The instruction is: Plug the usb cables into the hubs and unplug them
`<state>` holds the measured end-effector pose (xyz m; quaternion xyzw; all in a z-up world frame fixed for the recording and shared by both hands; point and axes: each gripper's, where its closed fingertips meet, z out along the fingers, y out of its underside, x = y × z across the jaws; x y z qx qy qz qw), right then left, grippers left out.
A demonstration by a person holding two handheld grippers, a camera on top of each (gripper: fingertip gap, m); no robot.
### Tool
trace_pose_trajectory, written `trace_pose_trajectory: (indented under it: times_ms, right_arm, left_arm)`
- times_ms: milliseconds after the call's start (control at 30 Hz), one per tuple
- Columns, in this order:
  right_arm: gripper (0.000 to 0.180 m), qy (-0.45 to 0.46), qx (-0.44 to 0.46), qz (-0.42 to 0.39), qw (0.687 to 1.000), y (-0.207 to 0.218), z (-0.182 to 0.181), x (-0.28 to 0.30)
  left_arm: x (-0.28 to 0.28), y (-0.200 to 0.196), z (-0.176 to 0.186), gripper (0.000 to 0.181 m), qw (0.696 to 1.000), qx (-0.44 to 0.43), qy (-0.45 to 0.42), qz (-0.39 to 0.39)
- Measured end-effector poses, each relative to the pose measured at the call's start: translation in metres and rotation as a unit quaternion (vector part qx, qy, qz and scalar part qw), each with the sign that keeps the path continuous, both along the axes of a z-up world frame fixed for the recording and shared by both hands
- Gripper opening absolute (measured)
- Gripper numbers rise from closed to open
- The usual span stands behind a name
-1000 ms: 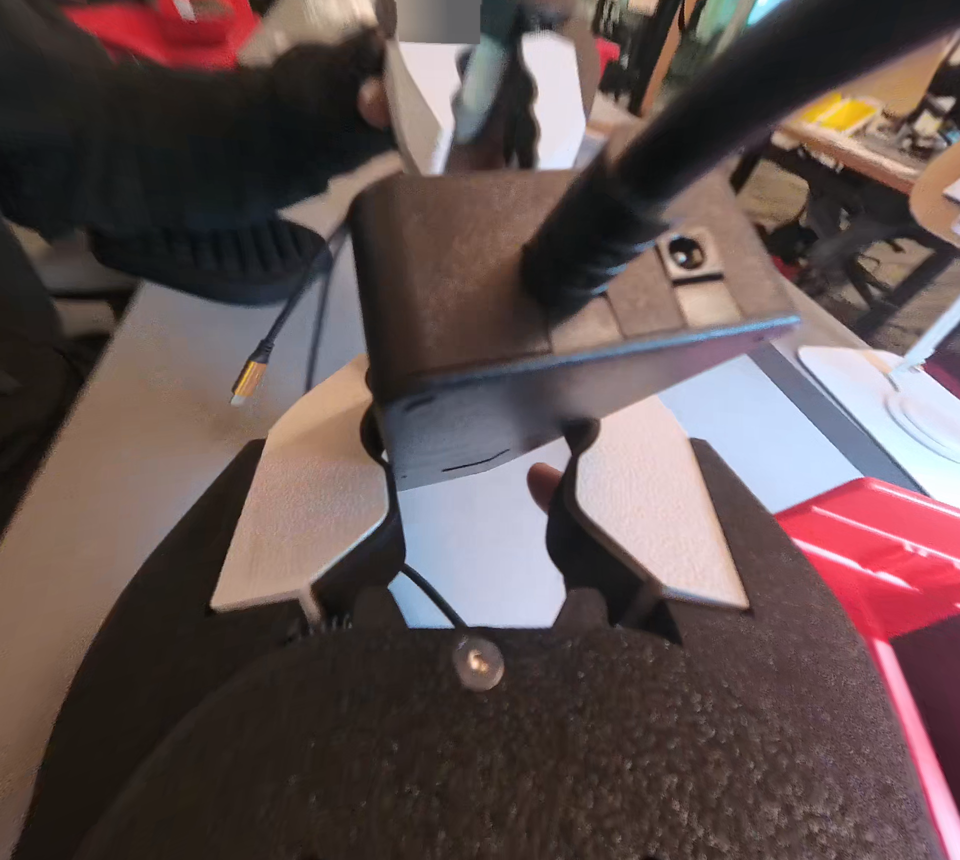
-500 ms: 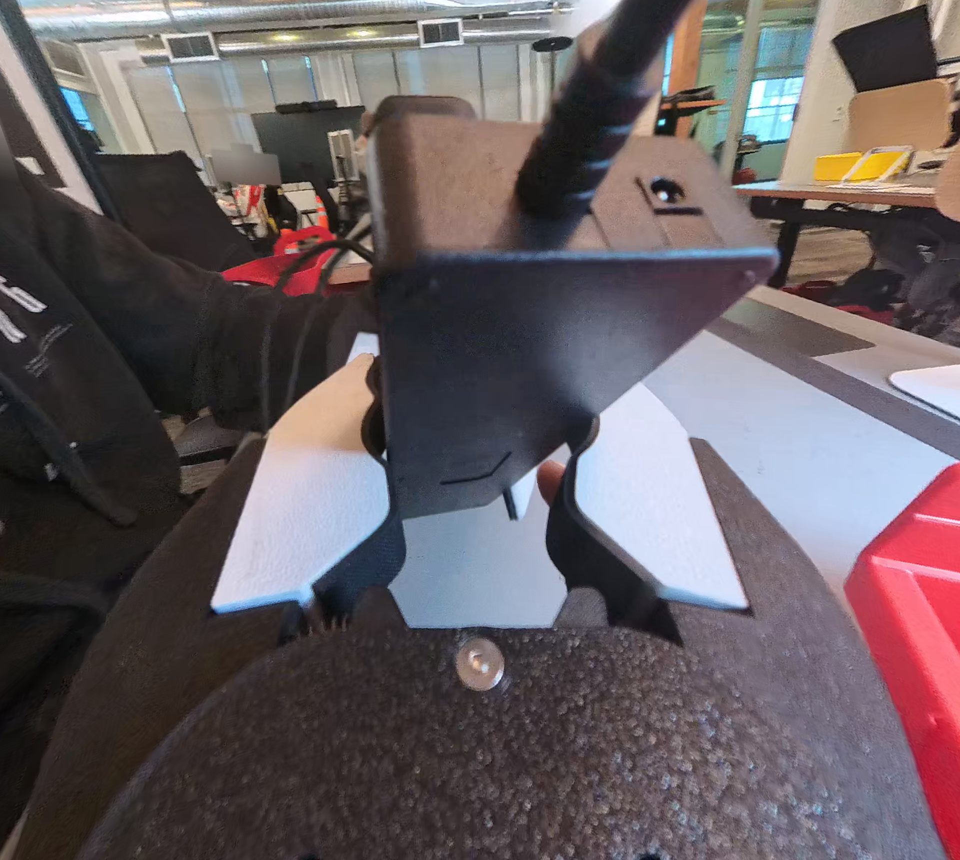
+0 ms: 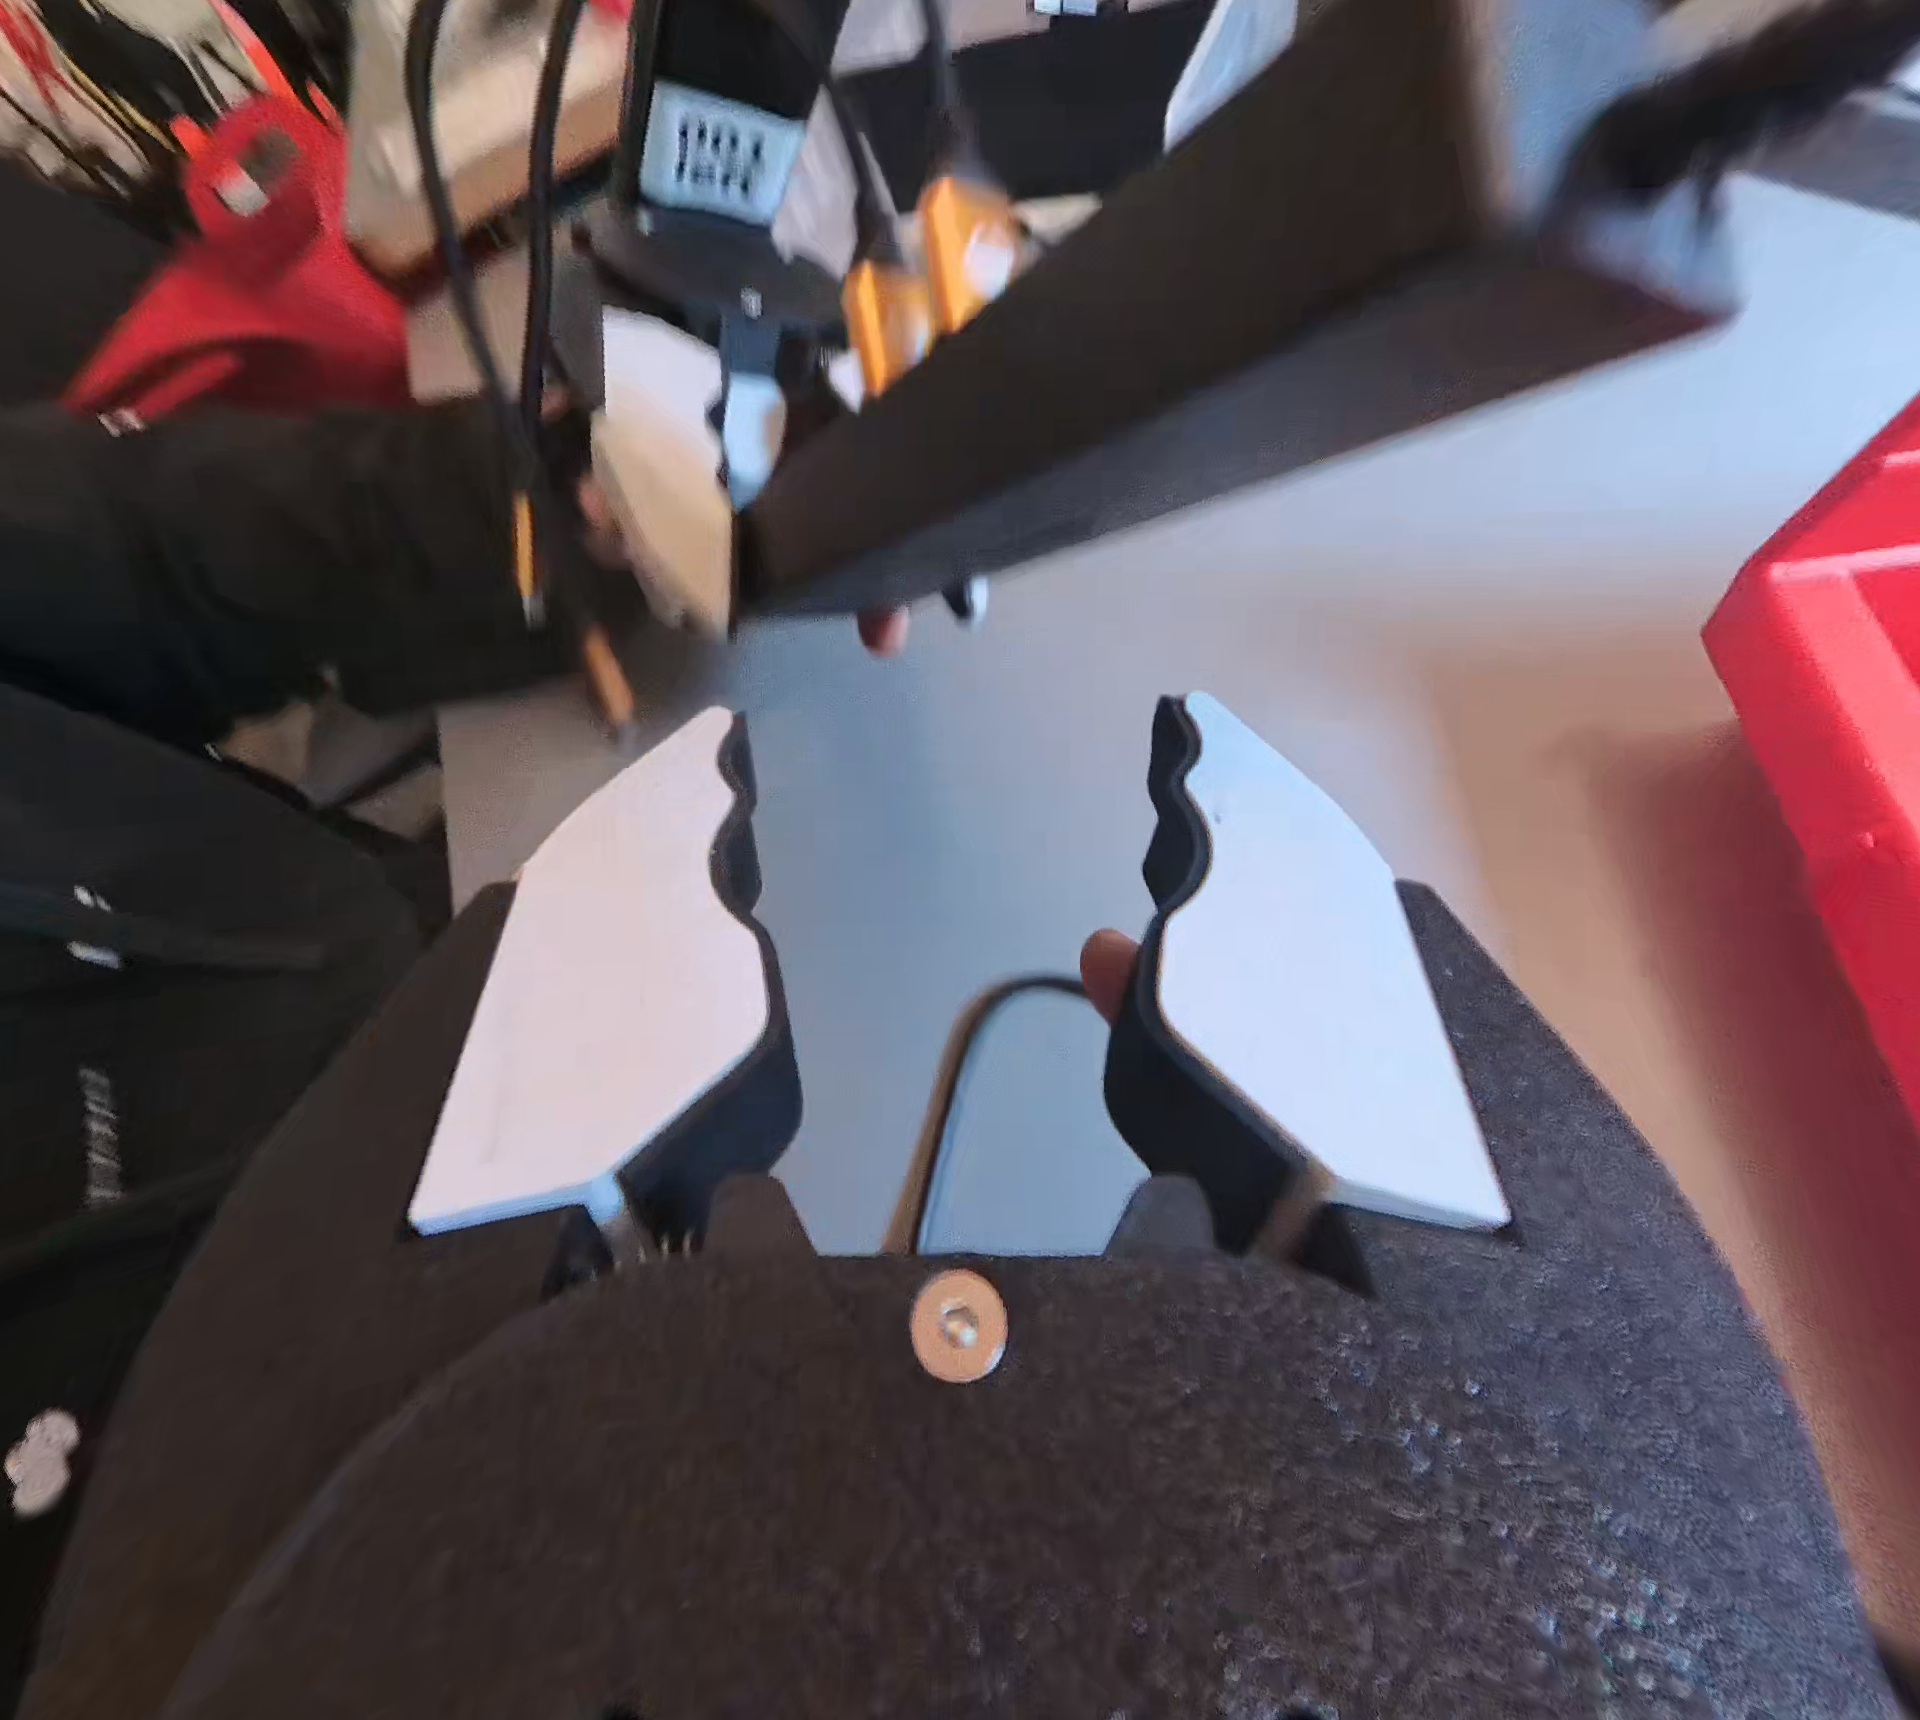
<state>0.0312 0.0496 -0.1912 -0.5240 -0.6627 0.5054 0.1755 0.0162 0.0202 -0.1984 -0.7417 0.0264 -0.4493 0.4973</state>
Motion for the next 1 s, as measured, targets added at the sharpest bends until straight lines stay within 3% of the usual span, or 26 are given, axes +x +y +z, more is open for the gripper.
trace_pose_trajectory:
  times_ms: [100, 167, 300, 467, 500, 567, 667, 767, 867, 1000]
  right_arm:
    - [0.060, 0.022, 0.127, 0.005, 0.992, -0.001, 0.003, 0.015]
    - [0.060, 0.059, 0.280, -0.007, 0.958, 0.013, 0.021, 0.018]
    - [0.074, 0.079, 0.564, 0.042, 0.821, 0.035, 0.048, 0.009]
    - [0.077, 0.057, 0.734, 0.166, 0.656, 0.033, 0.022, -0.027]
    - [0.072, 0.056, 0.759, 0.178, 0.624, 0.034, 0.016, -0.035]
    - [0.035, 0.098, 0.789, 0.192, 0.575, 0.034, 0.022, -0.048]
    - [0.030, 0.109, 0.748, 0.190, 0.627, 0.034, 0.039, -0.050]
    - [0.030, 0.111, 0.743, 0.128, 0.647, 0.063, 0.087, -0.056]
    - [0.030, 0.128, 0.730, 0.039, 0.671, 0.109, 0.151, -0.065]
    - [0.030, 0.157, 0.704, -0.065, 0.690, 0.167, 0.227, -0.079]
  left_arm:
    - [-0.012, -0.009, -0.004, 0.054, 1.000, -0.016, -0.006, 0.017]
    - [-0.014, -0.013, -0.008, 0.054, 0.999, -0.031, 0.002, 0.018]
    - [-0.011, -0.012, -0.013, 0.054, 0.998, -0.061, 0.018, 0.018]
    - [0.008, -0.010, -0.009, 0.054, 0.996, -0.071, 0.058, 0.014]
    - [0.011, -0.010, -0.003, 0.054, 0.996, -0.060, 0.060, 0.012]
    - [0.010, -0.012, 0.002, 0.054, 0.994, -0.042, 0.094, 0.020]
    - [-0.001, -0.021, 0.043, 0.056, 0.998, 0.038, 0.033, 0.027]
    - [-0.040, -0.024, 0.075, 0.052, 0.985, 0.126, 0.020, 0.114]
    - [-0.077, -0.023, 0.076, 0.046, 0.971, 0.141, 0.034, 0.190]
    - [-0.080, -0.017, 0.055, 0.043, 0.975, 0.113, 0.031, 0.189]
